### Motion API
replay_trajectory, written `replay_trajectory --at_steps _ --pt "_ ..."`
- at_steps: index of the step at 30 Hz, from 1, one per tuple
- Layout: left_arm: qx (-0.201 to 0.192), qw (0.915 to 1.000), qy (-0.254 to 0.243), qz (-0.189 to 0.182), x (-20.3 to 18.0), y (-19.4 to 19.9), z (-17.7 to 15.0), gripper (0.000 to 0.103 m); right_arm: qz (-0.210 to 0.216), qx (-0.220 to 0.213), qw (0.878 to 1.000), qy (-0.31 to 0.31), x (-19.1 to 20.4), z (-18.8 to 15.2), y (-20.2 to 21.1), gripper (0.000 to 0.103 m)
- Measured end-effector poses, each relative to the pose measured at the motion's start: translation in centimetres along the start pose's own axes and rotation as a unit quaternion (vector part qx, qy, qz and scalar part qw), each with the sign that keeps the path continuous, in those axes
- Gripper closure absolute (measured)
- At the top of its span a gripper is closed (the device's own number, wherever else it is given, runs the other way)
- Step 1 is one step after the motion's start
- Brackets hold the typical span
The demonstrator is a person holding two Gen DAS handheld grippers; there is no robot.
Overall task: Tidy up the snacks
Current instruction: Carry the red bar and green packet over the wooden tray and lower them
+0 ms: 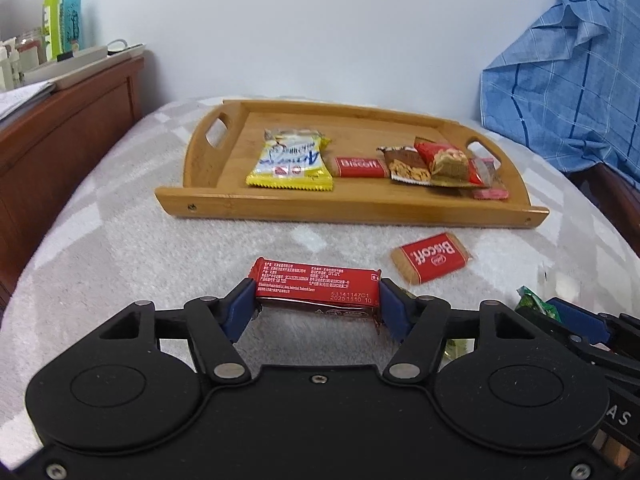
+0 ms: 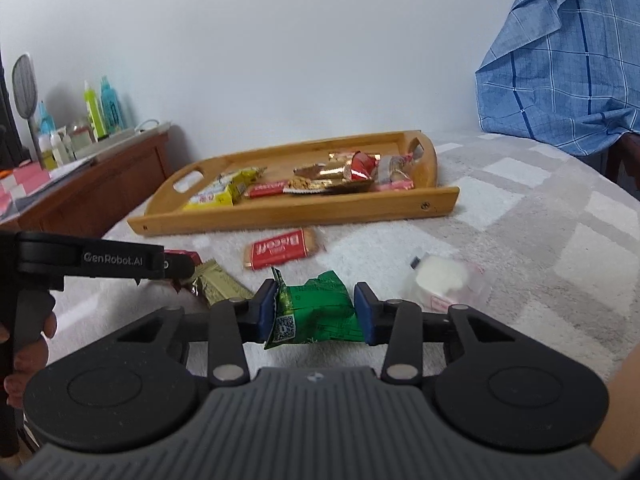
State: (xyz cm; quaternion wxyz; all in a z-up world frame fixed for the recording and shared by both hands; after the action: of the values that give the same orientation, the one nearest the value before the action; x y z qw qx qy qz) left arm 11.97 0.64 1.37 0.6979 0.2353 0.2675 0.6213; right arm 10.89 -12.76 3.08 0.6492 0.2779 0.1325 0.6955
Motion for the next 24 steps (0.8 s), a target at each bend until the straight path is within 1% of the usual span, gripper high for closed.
replay_trajectory --at_steps 6,11,15,20,24 --pt "-0.019 0.9998 -0.004 -0.003 -0.1 1.0 1.2 0.039 0.018 -0.006 0.999 -0.034 -0.7 1.2 -1.1 0.058" --pt "-0.034 0.9994 -0.005 -0.004 -0.3 1.2 3.0 0.039 0.028 -0.026 0.999 -0.025 -0.9 3.2 -1.5 0.058" --pt "-0.045 0.999 -0.005 0.0 -0.5 0.9 5.1 0.039 0.034 -0.036 0.998 -0.041 -2.2 5.3 -2.5 0.058" --pt "-0.052 0.9986 -0.001 -0.001 -0.9 -0.2 8.2 0.039 0.018 -0.061 0.997 -0.045 -4.0 8.7 -4.4 0.058" --pt "-0.055 0.9985 0.0 -0.005 -1.4 -1.6 10.6 0.039 0.024 -0.059 0.996 -0.066 -5.6 11.0 -6.5 0.058"
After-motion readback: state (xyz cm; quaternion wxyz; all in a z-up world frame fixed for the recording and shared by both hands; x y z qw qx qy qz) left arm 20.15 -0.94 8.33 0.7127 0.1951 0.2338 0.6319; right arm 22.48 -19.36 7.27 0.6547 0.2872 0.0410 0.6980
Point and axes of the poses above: each gripper's, at about its wrist camera, not at the fingertips, and y roughly against the way its jaws point, x to its left, z to its top, the point moved 5 cm from there along -y, roughly the way its jaws point
